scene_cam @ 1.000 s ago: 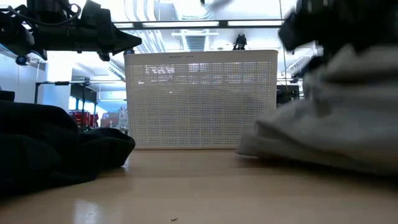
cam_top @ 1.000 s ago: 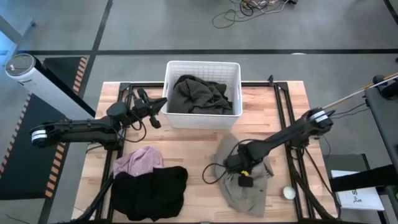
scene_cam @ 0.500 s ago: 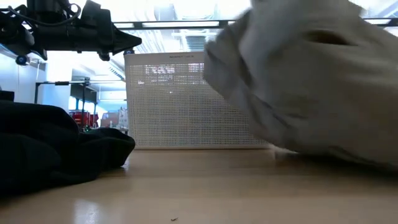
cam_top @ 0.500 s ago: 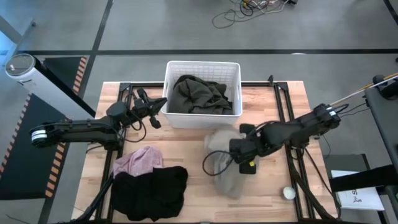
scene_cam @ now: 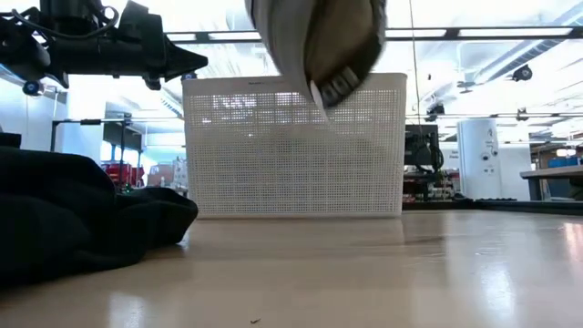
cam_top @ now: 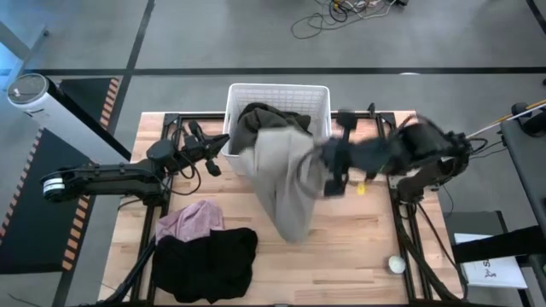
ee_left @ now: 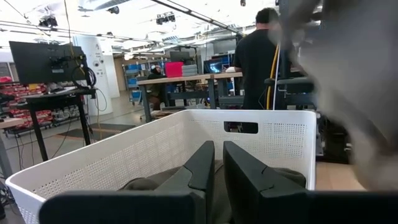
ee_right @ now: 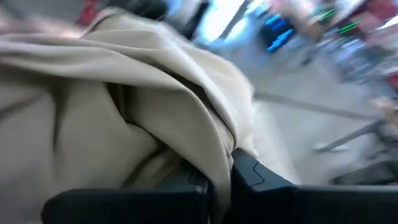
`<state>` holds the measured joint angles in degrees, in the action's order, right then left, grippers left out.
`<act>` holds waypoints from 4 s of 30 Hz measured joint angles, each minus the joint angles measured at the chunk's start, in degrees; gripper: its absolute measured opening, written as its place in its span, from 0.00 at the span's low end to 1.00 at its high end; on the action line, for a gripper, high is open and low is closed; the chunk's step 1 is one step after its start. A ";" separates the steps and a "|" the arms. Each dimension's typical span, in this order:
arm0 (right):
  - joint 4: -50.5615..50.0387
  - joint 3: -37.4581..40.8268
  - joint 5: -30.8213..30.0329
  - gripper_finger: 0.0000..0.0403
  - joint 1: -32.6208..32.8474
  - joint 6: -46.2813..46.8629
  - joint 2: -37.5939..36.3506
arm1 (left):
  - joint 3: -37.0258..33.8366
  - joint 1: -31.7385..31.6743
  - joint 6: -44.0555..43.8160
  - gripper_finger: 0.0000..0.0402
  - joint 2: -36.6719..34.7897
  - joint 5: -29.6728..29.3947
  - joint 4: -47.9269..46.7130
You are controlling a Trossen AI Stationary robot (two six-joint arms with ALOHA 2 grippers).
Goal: Sort clothes
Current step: Put the grey trousers into the laundry bin
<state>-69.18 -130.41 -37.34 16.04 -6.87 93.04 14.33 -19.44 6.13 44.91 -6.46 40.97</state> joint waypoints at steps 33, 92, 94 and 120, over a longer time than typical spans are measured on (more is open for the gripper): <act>0.33 -4.50 31.64 0.00 -40.11 -10.60 31.32 | 0.00 0.01 0.44 0.05 0.00 0.00 -0.12; -1.78 -4.15 47.80 0.00 -46.31 -12.26 37.23 | 0.02 0.00 -1.01 0.05 0.00 0.00 -1.61; -2.33 -4.15 47.98 0.00 -47.56 -12.49 39.33 | 0.02 0.00 -1.03 0.05 0.00 0.00 -1.66; -2.70 -4.19 51.82 0.00 -49.19 -16.05 34.53 | 0.02 0.00 -1.11 0.05 0.00 0.00 -2.49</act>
<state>-71.88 -134.61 14.48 -33.15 -22.92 127.57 14.35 -19.44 5.02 44.91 -6.46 38.48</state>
